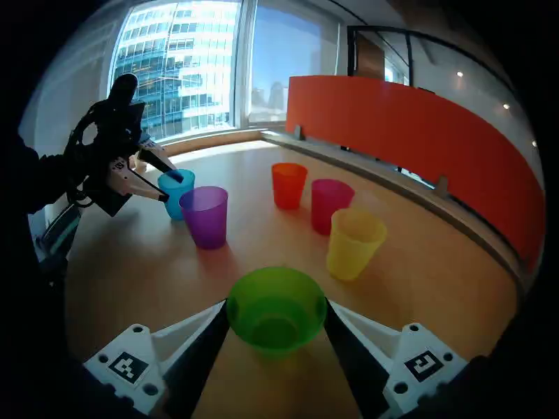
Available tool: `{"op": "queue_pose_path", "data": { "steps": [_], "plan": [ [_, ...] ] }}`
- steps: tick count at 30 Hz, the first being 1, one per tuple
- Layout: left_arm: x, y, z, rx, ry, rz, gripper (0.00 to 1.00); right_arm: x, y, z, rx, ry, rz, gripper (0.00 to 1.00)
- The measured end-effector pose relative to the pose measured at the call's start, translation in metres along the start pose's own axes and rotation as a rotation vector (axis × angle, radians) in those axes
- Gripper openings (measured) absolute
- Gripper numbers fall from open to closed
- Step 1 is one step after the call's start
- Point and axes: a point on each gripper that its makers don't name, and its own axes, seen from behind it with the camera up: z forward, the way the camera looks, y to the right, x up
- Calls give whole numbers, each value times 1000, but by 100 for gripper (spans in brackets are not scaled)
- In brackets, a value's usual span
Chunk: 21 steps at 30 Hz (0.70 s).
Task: Pour water
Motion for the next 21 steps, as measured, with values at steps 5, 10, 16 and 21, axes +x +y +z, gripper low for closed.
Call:
{"op": "queue_pose_path", "data": {
  "steps": [5,10,16,21],
  "plan": [
    [-2,0,-2,7,2,-9,84,0,-1,0,-3,6,1,92],
    [-4,0,-4,14,4,-18,84,-1,-1,0,-7,9,-1,92],
    [-7,0,-5,20,10,-35,84,-1,-1,-1,-11,11,0,93],
    [-8,0,-7,26,16,-53,85,-1,-1,0,-13,11,-4,93]
  ]
}}
